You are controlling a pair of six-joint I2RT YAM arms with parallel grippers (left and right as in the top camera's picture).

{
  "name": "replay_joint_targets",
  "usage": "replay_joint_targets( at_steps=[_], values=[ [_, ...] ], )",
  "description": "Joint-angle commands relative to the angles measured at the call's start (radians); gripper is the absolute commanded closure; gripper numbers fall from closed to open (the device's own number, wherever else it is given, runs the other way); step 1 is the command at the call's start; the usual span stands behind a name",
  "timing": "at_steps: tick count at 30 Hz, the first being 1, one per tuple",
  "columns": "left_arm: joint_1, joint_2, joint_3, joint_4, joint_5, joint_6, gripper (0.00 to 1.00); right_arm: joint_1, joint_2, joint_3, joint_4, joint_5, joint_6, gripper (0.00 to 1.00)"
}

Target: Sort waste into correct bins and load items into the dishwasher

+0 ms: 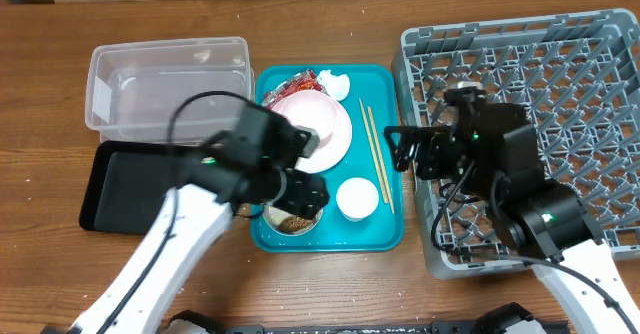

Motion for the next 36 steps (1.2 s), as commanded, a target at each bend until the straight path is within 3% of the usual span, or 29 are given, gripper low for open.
replay_joint_targets(
  at_steps=[1,6,12,15,18,24,28,29,34,36],
  values=[
    [-0.111,0.104,0.01,0.09,-0.187,-0.04,0.21,-0.062,-0.005,0.02,-0.023,0.1,0.188,0.0],
    [-0.175,0.216,0.01,0.236,-0.237,-0.066,0.3,-0.097,-0.005,0.02,-0.032,0.073,0.187,0.0],
    [-0.194,0.315,0.01,0.299,-0.229,-0.066,0.5,-0.096,-0.005,0.02,-0.045,0.074,0.187,0.0],
    [-0.197,0.352,0.01,0.295,-0.202,-0.065,0.66,-0.096,-0.005,0.02,-0.049,0.074,0.187,0.0],
    [-0.198,0.358,0.012,0.288,-0.187,-0.066,0.96,-0.096,-0.005,0.02,-0.048,0.074,0.187,0.0],
    [-0.15,0.31,0.116,0.188,-0.076,-0.093,0.96,-0.096,-0.005,0.02,-0.058,0.074,0.183,0.0],
    [-0.038,0.254,0.207,0.137,0.095,-0.091,0.96,-0.096,-0.005,0.02,-0.075,0.066,0.182,0.0],
    [-0.004,0.244,0.219,0.133,0.138,-0.091,0.96,-0.096,-0.005,0.02,-0.074,0.047,0.173,0.05],
    [0.246,0.22,0.232,0.132,0.56,-0.052,0.96,-0.096,-0.005,0.02,-0.009,-0.214,-0.003,0.16],
    [0.349,0.231,0.232,0.129,0.806,-0.014,0.96,-0.096,-0.005,0.02,0.05,-0.395,-0.092,0.17]
  ],
)
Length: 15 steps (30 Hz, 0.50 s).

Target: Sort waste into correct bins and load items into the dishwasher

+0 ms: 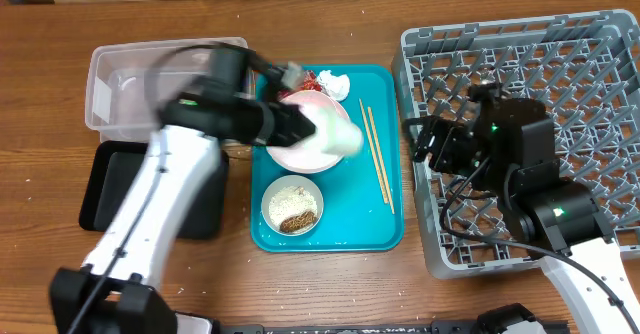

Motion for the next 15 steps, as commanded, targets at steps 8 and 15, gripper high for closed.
replay_joint_targets(
  at_steps=[8,15],
  values=[
    [0.18,0.01,0.008,-0.01,0.803,0.07,0.96,0.047,0.03,0.02,0.299,-0.583,-0.18,0.21],
    [0.129,0.01,0.008,-0.01,0.817,0.07,0.96,0.132,0.113,0.02,0.392,-0.639,-0.175,0.2]
  ],
)
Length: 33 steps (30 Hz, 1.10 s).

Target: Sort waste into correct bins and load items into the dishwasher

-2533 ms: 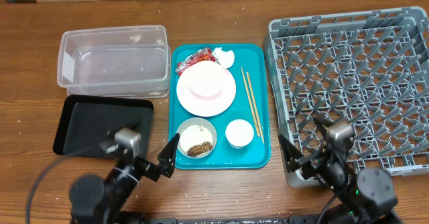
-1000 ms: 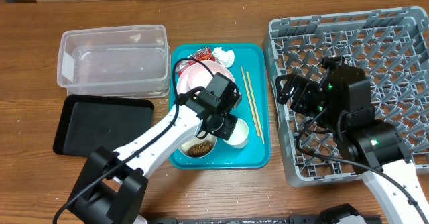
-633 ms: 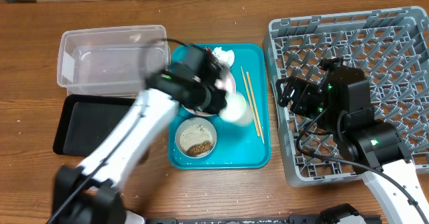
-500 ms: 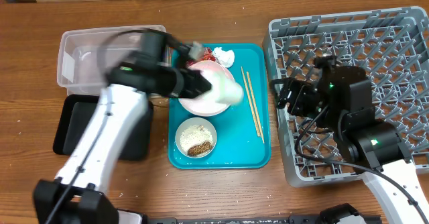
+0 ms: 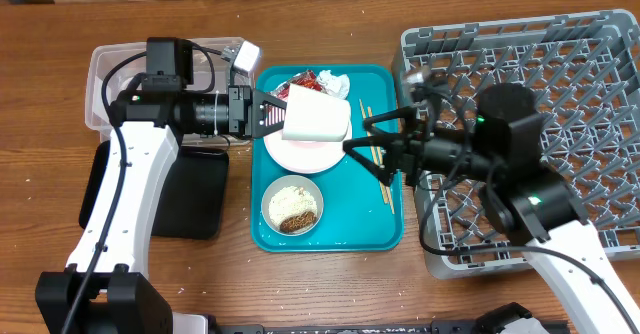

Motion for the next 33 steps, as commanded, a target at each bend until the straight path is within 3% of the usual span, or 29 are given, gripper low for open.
replay_joint_targets(
  at_steps=[1,7,10,14,15,17,18,23,26,30,33],
  values=[
    [-0.044,0.002,0.008,0.0,0.074,0.024,0.96,0.041,0.034,0.018,0.05,-0.068,-0.011,0.2],
    [-0.102,0.002,0.008,0.001,0.022,0.024,0.96,0.047,0.037,0.018,0.116,-0.068,0.016,0.23],
    [-0.108,0.002,0.008,0.001,0.022,0.024,0.96,0.047,0.035,0.018,0.114,-0.074,0.015,0.36],
    [-0.105,0.002,0.008,0.001,0.022,0.023,0.93,0.047,0.033,0.018,0.107,-0.086,0.015,0.45],
    [-0.102,0.002,0.008,0.001,0.022,0.024,0.66,0.04,0.024,0.018,0.096,-0.084,0.01,0.44],
    [-0.095,0.002,0.008,0.0,0.001,0.023,0.43,0.019,0.004,0.018,0.084,-0.082,0.008,0.45],
    [-0.087,0.002,0.008,-0.003,-0.027,0.023,0.4,0.003,-0.009,0.018,0.075,-0.081,0.008,0.46],
    [-0.024,0.002,0.009,-0.11,-0.284,0.023,0.46,-0.111,-0.097,0.018,-0.121,0.078,0.008,0.45],
    [0.014,-0.007,0.009,-0.163,-0.354,0.024,0.49,-0.168,-0.129,0.018,-0.333,0.356,0.021,0.45],
    [0.026,-0.056,0.025,-0.194,-0.47,0.024,0.48,-0.183,-0.12,0.018,-0.585,0.658,0.138,0.48],
    [0.017,-0.107,0.055,-0.229,-0.584,0.024,0.46,-0.183,-0.095,0.018,-0.726,0.765,0.217,0.48]
  ],
)
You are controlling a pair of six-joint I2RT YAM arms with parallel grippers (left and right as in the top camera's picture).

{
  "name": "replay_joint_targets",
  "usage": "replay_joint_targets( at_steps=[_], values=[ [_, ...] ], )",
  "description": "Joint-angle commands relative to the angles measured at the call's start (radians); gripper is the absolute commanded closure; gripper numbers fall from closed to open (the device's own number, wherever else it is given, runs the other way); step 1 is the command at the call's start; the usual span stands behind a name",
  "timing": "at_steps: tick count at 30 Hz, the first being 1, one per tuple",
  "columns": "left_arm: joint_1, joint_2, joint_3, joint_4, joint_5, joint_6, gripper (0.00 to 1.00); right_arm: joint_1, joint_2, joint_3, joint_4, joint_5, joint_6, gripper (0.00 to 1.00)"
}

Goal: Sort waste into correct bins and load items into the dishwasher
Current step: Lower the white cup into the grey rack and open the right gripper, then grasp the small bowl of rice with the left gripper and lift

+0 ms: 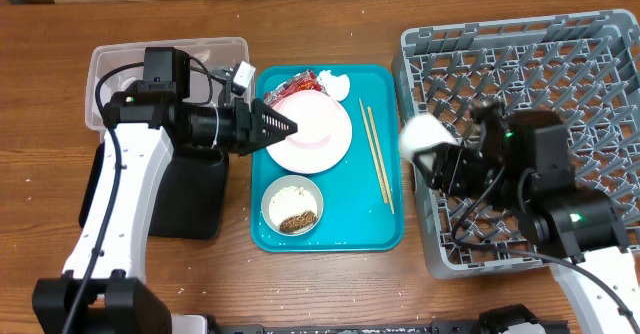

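A white cup (pixel 418 132) hangs at the left edge of the grey dish rack (pixel 560 64), and my right gripper (pixel 434 150) is shut on it. My left gripper (pixel 284 128) points right over the left rim of the pink plate (pixel 318 134), its fingers drawn to a point with nothing between them. On the teal tray (pixel 360 229) also lie a bowl of food scraps (pixel 292 206), a pair of chopsticks (pixel 376 156), a red wrapper (pixel 300 81) and a crumpled white tissue (pixel 337 82).
A clear plastic bin (pixel 120 79) stands left of the tray at the back. A black bin (pixel 185 194) lies in front of it, partly under my left arm. The rack fills the right side of the table.
The white cup has passed from my left gripper to my right one. The right gripper has drawn back from over the tray to the rack's left edge. The left gripper stays over the plate, empty.
My left gripper was low over the tray by the bowl and the white cup. Then it held the cup above the pink plate. Then it held it sideways with my right gripper reaching in beside it. Now the right gripper has the cup at the rack.
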Motion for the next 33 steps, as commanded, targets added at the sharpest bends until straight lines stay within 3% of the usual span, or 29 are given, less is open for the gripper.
replay_joint_targets(
  at_steps=[1,5,11,15,19,26,33],
  values=[
    [-0.016,-0.104,0.067,-0.039,-0.217,0.019,0.46,-0.003,0.027,0.011,-0.11,0.281,0.128,0.48],
    [-0.045,-0.192,0.125,-0.084,-0.409,0.019,0.43,-0.003,0.092,0.011,-0.251,0.393,0.164,0.47],
    [-0.059,-0.252,0.127,-0.106,-0.476,0.019,0.37,-0.003,0.222,0.011,-0.295,0.407,0.179,0.46],
    [-0.061,-0.253,0.127,-0.138,-0.487,0.021,0.36,-0.003,0.312,0.011,-0.303,0.384,0.179,0.11],
    [-0.061,-0.256,0.129,-0.169,-0.502,0.046,0.36,-0.002,0.307,0.032,-0.254,0.344,0.134,0.05],
    [-0.061,-0.277,0.172,-0.215,-0.639,0.041,0.37,0.025,0.207,0.21,-0.171,0.305,0.006,0.05],
    [-0.061,-0.282,0.172,-0.271,-0.724,0.042,0.4,0.145,0.198,0.227,-0.026,0.116,-0.073,0.12]
  ],
)
